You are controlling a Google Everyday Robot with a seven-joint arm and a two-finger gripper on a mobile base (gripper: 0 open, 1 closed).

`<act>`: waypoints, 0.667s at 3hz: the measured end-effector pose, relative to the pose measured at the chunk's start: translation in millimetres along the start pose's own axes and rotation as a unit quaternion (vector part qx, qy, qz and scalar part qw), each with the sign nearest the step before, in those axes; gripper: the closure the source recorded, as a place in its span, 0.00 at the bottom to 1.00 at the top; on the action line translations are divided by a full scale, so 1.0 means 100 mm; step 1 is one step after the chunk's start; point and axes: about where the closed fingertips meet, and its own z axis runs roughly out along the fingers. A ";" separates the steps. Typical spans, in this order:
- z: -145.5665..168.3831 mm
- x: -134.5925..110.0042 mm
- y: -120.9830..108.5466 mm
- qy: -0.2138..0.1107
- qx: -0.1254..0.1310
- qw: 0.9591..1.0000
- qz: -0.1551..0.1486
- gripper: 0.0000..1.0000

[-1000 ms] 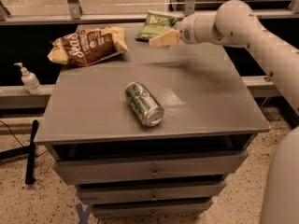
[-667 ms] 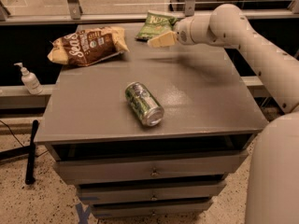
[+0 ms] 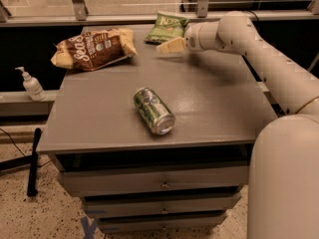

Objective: Move green jalapeno chip bag near green can

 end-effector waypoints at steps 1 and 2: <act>0.08 0.03 -0.05 -0.005 0.004 1.000 0.003 0.17; 0.13 0.03 -0.09 -0.010 0.005 1.000 0.004 0.41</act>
Offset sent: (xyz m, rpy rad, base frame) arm 0.0216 -0.0052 -0.0042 0.0263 -0.0277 -0.0214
